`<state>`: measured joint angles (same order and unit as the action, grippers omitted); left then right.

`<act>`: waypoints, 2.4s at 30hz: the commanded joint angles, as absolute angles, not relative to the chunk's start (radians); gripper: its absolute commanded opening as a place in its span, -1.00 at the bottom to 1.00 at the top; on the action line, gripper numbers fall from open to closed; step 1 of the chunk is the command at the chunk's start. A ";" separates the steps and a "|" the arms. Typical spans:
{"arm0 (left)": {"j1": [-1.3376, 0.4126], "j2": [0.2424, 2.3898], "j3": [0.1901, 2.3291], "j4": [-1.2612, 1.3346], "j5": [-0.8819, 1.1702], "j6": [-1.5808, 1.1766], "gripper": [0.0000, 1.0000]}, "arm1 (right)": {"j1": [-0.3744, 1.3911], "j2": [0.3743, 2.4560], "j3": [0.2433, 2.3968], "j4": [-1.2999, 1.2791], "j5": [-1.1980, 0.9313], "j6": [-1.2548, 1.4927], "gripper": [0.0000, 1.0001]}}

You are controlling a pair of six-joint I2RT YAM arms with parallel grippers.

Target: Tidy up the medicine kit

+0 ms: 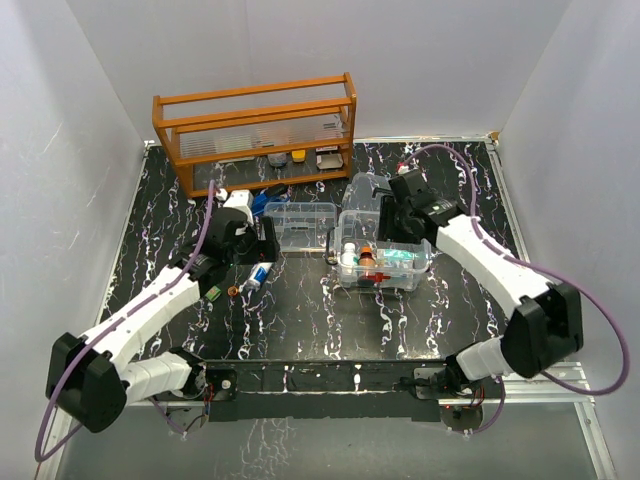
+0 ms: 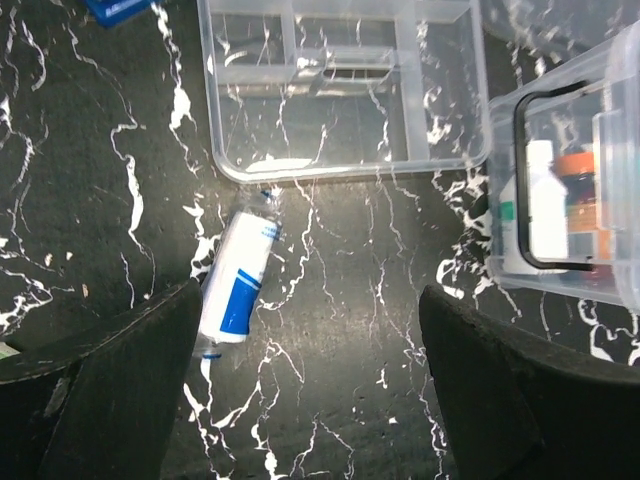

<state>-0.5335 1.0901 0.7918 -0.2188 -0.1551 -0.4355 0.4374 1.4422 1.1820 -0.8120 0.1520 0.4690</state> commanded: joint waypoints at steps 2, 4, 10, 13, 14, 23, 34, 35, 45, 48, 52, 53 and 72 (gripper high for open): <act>-0.536 1.210 0.860 -0.361 -0.143 -0.478 0.70 | 0.437 1.298 1.180 -0.598 -0.017 0.460 -0.05; -0.532 1.285 0.885 -0.405 -0.145 -0.495 0.59 | 0.437 1.269 1.166 -0.548 -0.062 0.468 -0.04; -0.494 1.524 0.974 -0.491 -0.097 -0.474 0.38 | 0.439 1.192 1.111 -0.434 -0.172 0.495 -0.04; -0.486 1.599 1.017 -0.509 -0.083 -0.449 0.31 | 0.437 1.164 1.074 -0.392 -0.203 0.504 -0.03; -0.485 1.619 1.032 -0.520 -0.091 -0.445 0.28 | 0.439 1.157 1.066 -0.386 -0.208 0.504 -0.03; -0.479 1.687 1.083 -0.561 -0.162 -0.377 -0.17 | 0.439 1.120 1.006 -0.373 -0.210 0.513 -0.04; -0.481 1.499 1.043 -0.508 0.022 -0.146 -0.71 | 0.439 1.136 1.002 -0.302 -0.345 0.582 -0.03; -0.481 1.465 1.035 -0.497 0.063 -0.123 -0.71 | 0.439 1.144 1.002 -0.292 -0.379 0.584 -0.02; -0.485 1.212 0.974 -0.313 0.584 -0.036 -0.66 | 0.553 1.260 1.076 -0.190 -0.487 0.596 0.27; -0.486 1.196 0.983 -0.298 0.696 -0.014 -0.65 | 0.584 1.311 1.131 -0.188 -0.486 0.588 0.33; -0.486 1.206 1.010 -0.328 0.780 0.011 -0.65 | 0.611 1.360 1.176 -0.186 -0.520 0.568 0.39; -0.486 1.207 1.013 -0.335 0.795 0.014 -0.65 | 0.613 1.371 1.179 -0.180 -0.537 0.568 0.40; -0.487 1.191 1.008 -0.343 0.751 0.024 -0.46 | 0.649 1.455 1.145 -0.198 -0.677 0.685 -0.55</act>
